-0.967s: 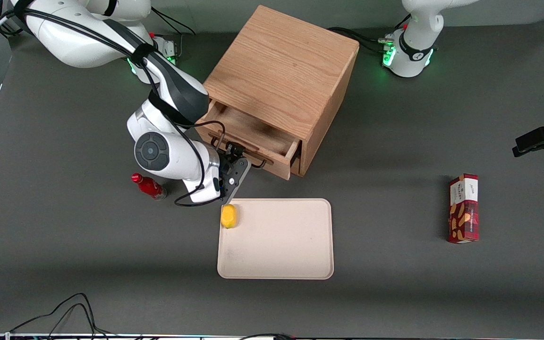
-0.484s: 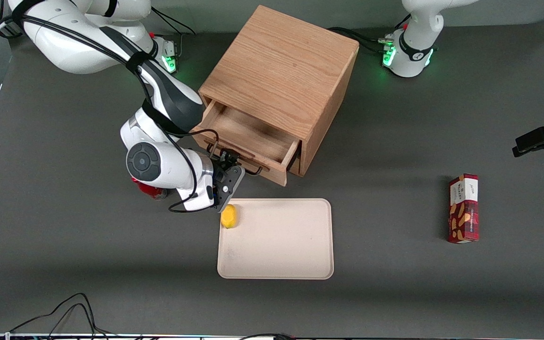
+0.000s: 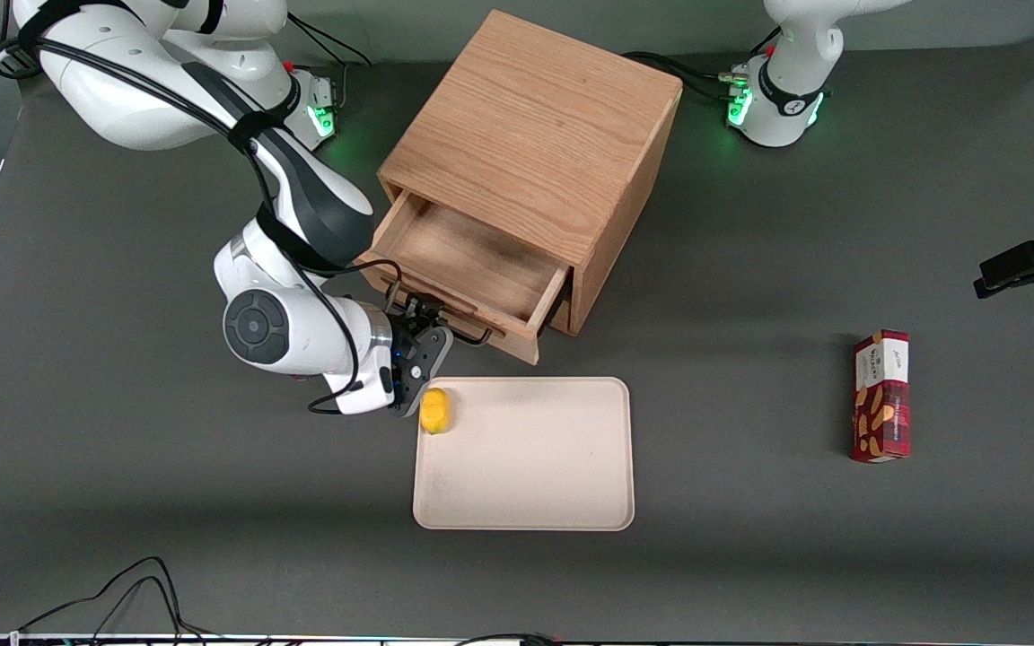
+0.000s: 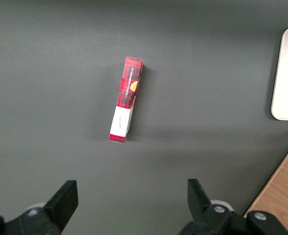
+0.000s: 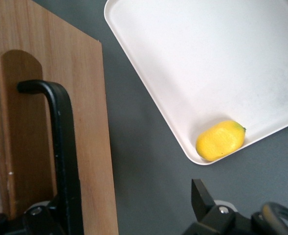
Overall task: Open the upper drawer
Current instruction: 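Pull the handle outward with the right gripper, sliding the drawer open, then keep pulling the drawer further out with the right gripper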
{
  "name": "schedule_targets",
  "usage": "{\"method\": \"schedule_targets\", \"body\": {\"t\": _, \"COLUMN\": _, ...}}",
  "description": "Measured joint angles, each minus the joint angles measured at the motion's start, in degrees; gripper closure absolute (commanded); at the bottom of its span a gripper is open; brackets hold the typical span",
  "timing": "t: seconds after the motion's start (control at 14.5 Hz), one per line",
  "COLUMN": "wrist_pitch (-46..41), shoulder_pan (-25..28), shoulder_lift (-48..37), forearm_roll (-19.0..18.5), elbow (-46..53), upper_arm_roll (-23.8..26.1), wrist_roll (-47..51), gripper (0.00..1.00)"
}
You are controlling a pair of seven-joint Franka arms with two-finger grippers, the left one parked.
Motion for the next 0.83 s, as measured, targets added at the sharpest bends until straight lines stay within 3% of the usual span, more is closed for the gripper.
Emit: {"method": "schedule_targets", "body": {"t": 0.83, "wrist_pitch": -1.7, "shoulder_pan": 1.7, "shoulder_lift": 4.0, "forearm_roll": -1.6, "elbow": 6.1, "upper_arm_roll": -1.2, "wrist_roll": -2.6, "gripper": 0.0}}
